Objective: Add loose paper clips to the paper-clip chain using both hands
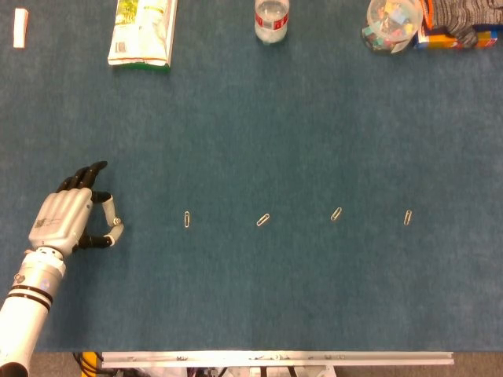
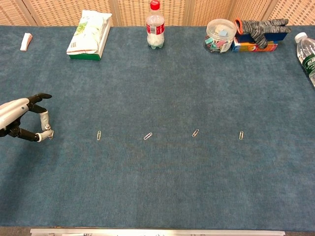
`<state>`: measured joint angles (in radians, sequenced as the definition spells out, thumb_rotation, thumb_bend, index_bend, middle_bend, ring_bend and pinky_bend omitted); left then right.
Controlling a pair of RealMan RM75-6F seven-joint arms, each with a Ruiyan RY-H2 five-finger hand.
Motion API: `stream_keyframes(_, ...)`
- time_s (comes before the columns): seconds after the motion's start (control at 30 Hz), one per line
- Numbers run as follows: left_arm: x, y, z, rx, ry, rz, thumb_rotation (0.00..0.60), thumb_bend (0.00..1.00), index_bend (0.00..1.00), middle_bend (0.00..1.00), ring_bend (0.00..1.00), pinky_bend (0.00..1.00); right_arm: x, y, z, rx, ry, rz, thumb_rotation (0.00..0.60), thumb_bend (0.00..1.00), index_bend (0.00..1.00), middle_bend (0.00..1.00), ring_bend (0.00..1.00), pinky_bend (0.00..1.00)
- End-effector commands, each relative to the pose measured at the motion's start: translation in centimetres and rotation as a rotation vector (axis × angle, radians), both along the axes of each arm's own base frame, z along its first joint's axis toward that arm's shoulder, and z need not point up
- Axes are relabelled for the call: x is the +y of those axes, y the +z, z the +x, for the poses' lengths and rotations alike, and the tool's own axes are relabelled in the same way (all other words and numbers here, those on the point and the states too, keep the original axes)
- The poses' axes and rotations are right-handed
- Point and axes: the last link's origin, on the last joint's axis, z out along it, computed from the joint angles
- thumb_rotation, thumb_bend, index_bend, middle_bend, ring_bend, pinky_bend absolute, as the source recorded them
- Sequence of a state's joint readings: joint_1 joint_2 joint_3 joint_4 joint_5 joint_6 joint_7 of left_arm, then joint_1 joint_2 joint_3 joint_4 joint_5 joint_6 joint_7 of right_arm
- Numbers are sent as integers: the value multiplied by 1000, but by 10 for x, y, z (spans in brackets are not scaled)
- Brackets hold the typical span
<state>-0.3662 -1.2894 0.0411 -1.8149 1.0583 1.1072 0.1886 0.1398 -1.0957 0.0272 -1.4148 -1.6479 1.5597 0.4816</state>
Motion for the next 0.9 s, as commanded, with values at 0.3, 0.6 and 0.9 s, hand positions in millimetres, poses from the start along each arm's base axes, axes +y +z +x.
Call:
stream_keyframes(0.3, 2, -6, -3, -6, 17, -14, 600, 329, 615, 62, 0, 87, 0, 0, 0, 1, -2, 1, 600, 0, 152, 165, 64, 369)
stream_keyframes(0.6, 5, -4, 8, -38, 6, -10, 600, 330, 618, 62, 0, 87, 1, 3, 0, -6, 3, -9, 600, 0, 152, 165, 64, 369)
stream_keyframes(0.9, 22, 0, 41, -100, -51, -43, 600, 340, 619, 62, 0, 87, 3, 10, 0, -21, 9, -29, 600, 0, 152, 165, 64, 369)
